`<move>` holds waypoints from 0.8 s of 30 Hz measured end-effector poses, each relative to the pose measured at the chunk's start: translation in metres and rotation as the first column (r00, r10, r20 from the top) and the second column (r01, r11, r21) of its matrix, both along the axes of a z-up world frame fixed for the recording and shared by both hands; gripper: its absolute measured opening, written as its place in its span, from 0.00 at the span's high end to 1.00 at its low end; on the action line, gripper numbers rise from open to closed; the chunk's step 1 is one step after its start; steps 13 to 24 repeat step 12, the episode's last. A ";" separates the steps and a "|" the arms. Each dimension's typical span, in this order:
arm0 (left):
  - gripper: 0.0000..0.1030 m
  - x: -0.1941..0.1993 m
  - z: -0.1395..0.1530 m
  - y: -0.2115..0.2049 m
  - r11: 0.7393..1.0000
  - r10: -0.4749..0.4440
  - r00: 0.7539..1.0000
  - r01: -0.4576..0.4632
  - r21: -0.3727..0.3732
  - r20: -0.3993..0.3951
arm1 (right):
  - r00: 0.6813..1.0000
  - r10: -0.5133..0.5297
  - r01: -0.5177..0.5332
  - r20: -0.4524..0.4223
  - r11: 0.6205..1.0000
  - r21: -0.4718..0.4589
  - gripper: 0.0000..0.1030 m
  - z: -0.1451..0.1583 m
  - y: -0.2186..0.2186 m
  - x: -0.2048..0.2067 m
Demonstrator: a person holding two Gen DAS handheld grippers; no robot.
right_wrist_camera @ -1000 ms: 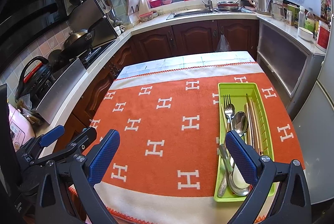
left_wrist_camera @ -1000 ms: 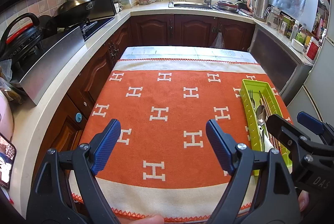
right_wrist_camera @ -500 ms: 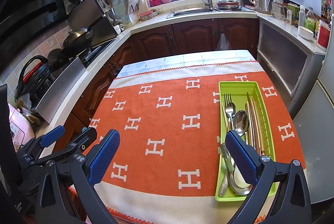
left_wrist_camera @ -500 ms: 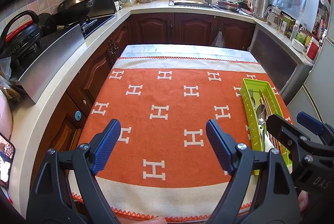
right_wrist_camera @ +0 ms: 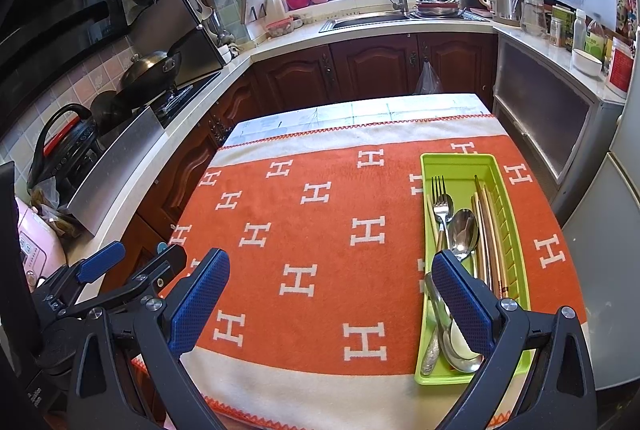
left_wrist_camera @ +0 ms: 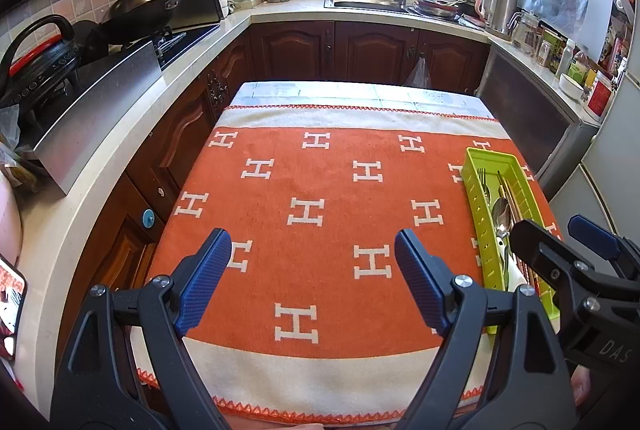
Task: Organize utensils
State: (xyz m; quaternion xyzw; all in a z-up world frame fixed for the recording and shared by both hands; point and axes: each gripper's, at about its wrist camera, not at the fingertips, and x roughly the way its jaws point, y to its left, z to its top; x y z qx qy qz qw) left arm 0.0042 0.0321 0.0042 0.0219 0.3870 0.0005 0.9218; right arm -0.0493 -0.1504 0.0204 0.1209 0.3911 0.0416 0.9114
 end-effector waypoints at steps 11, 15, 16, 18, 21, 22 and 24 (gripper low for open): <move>0.20 0.000 -0.002 0.001 1.000 0.001 1.000 -0.001 -0.004 -0.004 | 1.000 0.001 -0.001 -0.003 1.000 -0.004 0.01 0.000 0.002 0.001; 0.20 0.000 -0.003 0.001 1.000 0.002 1.000 -0.002 -0.005 -0.004 | 1.000 0.001 -0.001 -0.004 1.000 -0.004 0.01 -0.001 0.002 0.001; 0.20 0.000 -0.003 0.001 1.000 0.002 1.000 -0.002 -0.005 -0.004 | 1.000 0.001 -0.001 -0.004 1.000 -0.004 0.01 -0.001 0.002 0.001; 0.20 0.000 -0.003 0.001 1.000 0.002 1.000 -0.002 -0.005 -0.004 | 1.000 0.001 -0.001 -0.004 1.000 -0.004 0.01 -0.001 0.002 0.001; 0.20 0.000 -0.003 0.001 1.000 0.002 1.000 -0.002 -0.005 -0.004 | 1.000 0.001 -0.001 -0.004 1.000 -0.004 0.01 -0.001 0.002 0.001; 0.20 0.000 -0.003 0.001 1.000 0.002 1.000 -0.002 -0.005 -0.004 | 1.000 0.001 -0.001 -0.004 1.000 -0.004 0.01 -0.001 0.002 0.001; 0.20 0.000 -0.003 0.001 1.000 0.002 1.000 -0.002 -0.005 -0.004 | 1.000 0.001 -0.001 -0.004 1.000 -0.004 0.01 -0.001 0.002 0.001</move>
